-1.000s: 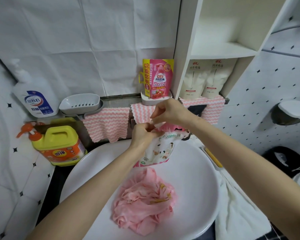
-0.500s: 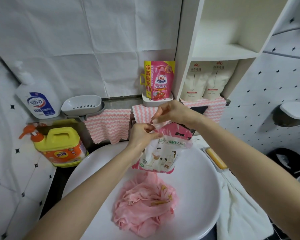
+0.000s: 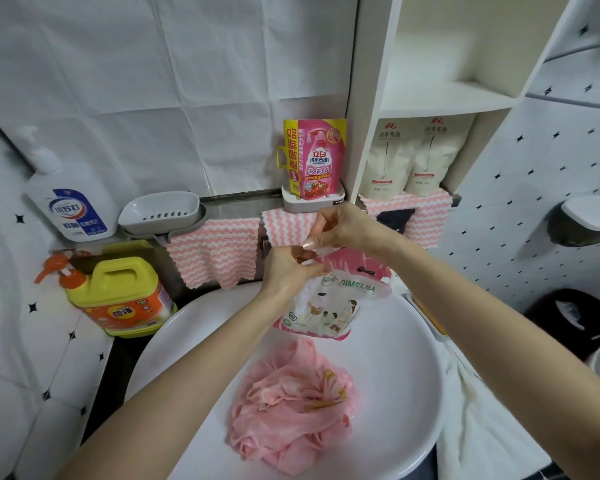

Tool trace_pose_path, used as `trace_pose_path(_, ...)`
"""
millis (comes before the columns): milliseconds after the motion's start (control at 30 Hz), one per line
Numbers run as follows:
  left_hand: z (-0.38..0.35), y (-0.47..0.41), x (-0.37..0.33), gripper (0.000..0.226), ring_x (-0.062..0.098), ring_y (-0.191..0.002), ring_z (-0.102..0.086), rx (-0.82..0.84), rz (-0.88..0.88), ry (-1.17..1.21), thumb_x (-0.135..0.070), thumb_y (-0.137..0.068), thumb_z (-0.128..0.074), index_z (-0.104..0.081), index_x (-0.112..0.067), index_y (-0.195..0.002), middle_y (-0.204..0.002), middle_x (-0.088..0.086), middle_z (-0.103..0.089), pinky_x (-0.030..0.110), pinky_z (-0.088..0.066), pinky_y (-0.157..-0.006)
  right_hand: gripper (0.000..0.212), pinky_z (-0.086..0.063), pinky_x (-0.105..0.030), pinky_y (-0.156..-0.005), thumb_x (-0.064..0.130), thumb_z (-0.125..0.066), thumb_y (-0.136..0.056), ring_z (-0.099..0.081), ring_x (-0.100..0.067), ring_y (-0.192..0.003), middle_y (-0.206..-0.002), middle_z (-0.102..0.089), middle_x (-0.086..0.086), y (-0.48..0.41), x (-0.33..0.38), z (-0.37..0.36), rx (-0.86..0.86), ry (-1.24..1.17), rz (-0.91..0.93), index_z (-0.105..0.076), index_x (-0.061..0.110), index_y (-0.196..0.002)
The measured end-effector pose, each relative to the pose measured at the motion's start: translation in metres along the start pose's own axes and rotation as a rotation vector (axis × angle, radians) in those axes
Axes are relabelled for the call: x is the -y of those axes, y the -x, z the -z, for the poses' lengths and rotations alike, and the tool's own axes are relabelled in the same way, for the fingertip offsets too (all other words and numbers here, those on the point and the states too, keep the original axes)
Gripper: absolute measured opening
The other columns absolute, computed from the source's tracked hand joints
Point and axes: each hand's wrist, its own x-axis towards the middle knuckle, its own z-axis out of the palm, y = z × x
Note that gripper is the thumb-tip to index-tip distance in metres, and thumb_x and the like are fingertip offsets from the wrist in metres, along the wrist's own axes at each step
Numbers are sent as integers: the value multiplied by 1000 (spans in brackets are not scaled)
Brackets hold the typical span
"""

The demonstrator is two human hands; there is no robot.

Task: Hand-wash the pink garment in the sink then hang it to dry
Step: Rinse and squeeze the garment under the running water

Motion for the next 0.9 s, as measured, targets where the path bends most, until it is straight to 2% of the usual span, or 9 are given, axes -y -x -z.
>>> trace_pose_path(100,-1,-1,-2,33,17,-85,-60,-4,-19,3,-4,-62,-83,-69,3,-91,-89,9,-68,34,-51,-88,9,-52,-29,-88,0,-71,-80,-69,-17,-86,-90,-73,-8,3,-3,16,84,-49,-16,-72,9,-80)
trace_pose_path(200,-7,1,-4,23,19,-84,-62,19,-32,-4,-3,-62,-83,-70,-4,-81,-85,7,-68,38,-52,-89,17,-52,-35,-87,-7,-69,-80,-67,-16,-80,-83,-73,-3,7,-7,21,72,-51,-2,-72,10,-79)
trace_pose_path(300,-16,2,-4,22,22,-88,-65,11,-43,-25,-5,-61,-84,-67,-13,-72,-84,5,-68,35,-52,-87,16,-51,-45,-85,-2,-75,-75,-61,-27,-78,-79,-65,-14,10,-8,19,28,-52,-23,-65,11,-74)
trace_pose_path(433,-30,3,-6,23,16,-83,-62,43,-39,-4,-5,-62,-84,-66,-13,-75,-79,0,-66,29,-50,-81,30,-42,-23,-55,9,-84,-69,-51,-7,-52,-63,-55,-2,21,-12,21,-149,77,-6,-55,15,-74)
trace_pose_path(500,-38,3,-6,21,15,-83,-62,87,-47,-14,-7,-63,-84,-68,-11,-76,-80,0,-67,29,-50,-83,37,-46,-24,-59,24,-86,-65,-55,-6,-58,-73,-59,-2,33,-18,37,-186,109,-39,-58,18,-88)
trace_pose_path(600,-52,3,-10,27,14,-81,-61,198,-83,-5,-5,-64,-82,-71,-4,-88,-81,1,-67,27,-50,-79,63,-52,-29,-83,48,-78,-62,-61,-14,-92,-105,-62,0,64,-34,72,0,332,-230,-60,22,-116)
trace_pose_path(667,-65,3,-14,25,11,-78,-61,266,-128,-11,-5,-65,-81,-70,-6,-88,-81,-1,-67,24,-51,-77,47,-51,-19,-67,37,-75,-75,-59,-8,-76,-90,-64,2,90,-51,83,54,495,-335,-64,12,-113)
trace_pose_path(767,-88,3,-19,20,6,-75,-60,339,-174,18,-4,-68,-80,-68,-14,-82,-79,-5,-66,17,-49,-73,29,-41,-14,-51,26,-76,-75,-52,-1,-53,-71,-66,-3,124,-75,83,-234,346,-304,-72,9,-98)
trace_pose_path(900,-117,5,-20,24,-2,-84,-57,443,-195,85,-10,-78,-73,-65,-11,-101,-92,-10,-64,5,-45,-71,16,-43,-9,-61,17,-73,-77,-58,3,-65,-97,-68,-6,154,-75,81,-489,36,-211,-73,8,-91)
